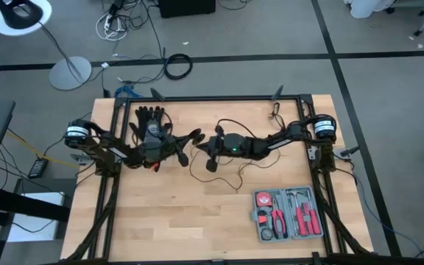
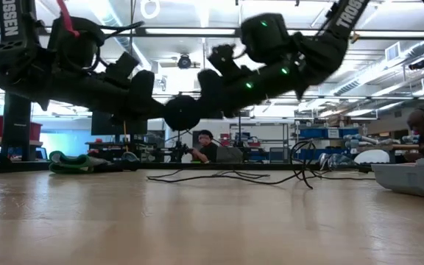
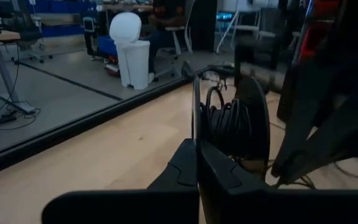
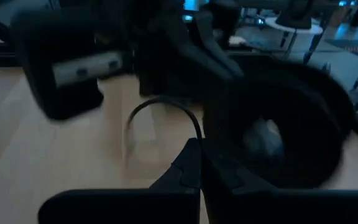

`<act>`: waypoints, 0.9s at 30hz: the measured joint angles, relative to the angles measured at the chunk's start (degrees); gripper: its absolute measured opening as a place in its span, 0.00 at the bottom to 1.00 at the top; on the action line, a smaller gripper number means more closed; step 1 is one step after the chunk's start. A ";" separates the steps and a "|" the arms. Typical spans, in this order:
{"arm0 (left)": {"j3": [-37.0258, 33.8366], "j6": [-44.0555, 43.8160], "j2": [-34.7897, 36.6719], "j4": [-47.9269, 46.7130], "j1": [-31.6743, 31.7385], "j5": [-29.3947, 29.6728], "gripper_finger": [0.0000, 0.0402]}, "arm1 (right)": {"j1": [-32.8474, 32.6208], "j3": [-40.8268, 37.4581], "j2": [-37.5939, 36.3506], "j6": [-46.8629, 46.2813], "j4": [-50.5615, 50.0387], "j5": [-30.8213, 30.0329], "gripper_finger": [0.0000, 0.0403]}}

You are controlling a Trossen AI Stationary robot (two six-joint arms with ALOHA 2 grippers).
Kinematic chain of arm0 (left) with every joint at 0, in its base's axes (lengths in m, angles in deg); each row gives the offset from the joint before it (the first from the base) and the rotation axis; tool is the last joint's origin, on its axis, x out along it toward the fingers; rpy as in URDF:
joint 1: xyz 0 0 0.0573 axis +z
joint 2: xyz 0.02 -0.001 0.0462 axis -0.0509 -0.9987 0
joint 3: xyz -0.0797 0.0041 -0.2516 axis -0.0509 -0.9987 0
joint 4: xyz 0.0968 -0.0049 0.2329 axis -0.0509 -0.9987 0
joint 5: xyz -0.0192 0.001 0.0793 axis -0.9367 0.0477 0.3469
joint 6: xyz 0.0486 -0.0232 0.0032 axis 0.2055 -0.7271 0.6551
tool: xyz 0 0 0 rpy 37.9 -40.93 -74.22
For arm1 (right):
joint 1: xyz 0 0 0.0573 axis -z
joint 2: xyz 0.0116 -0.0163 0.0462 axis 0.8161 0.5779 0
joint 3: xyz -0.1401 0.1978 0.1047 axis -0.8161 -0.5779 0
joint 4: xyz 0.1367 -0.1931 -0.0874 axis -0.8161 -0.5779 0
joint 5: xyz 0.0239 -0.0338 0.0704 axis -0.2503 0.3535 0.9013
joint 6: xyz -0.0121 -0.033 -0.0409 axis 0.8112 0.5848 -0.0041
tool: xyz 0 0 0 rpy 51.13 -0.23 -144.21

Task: Coil cords
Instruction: Coil the black wire

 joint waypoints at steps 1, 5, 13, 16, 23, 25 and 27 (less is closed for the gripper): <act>0.34 0.00 0.00 -0.53 0.00 0.01 0.00 | 0.00 1.10 0.00 0.51 -0.97 0.04 0.00; 0.62 0.34 0.00 -1.45 0.00 0.02 0.00 | 0.02 4.16 0.00 2.88 -3.20 0.17 0.00; 0.62 -1.03 0.00 -3.48 0.07 -0.54 0.00 | -0.31 6.22 -0.89 6.28 -7.18 -5.05 0.00; 0.62 -2.14 0.00 -4.52 0.03 -0.90 0.00 | -0.74 6.22 -3.16 8.67 -8.98 -9.09 0.00; 0.62 -4.01 0.00 -4.10 0.02 -3.83 0.00 | 0.11 6.24 -6.19 10.05 -12.86 -12.61 0.00; 0.62 -4.78 0.00 -3.67 0.02 -5.54 0.00 | 0.25 6.22 -6.16 10.05 -13.59 -12.73 0.00; 0.62 -5.61 0.00 -3.70 0.02 -7.26 0.00 | 0.28 6.22 -6.16 10.05 -13.80 -12.76 0.00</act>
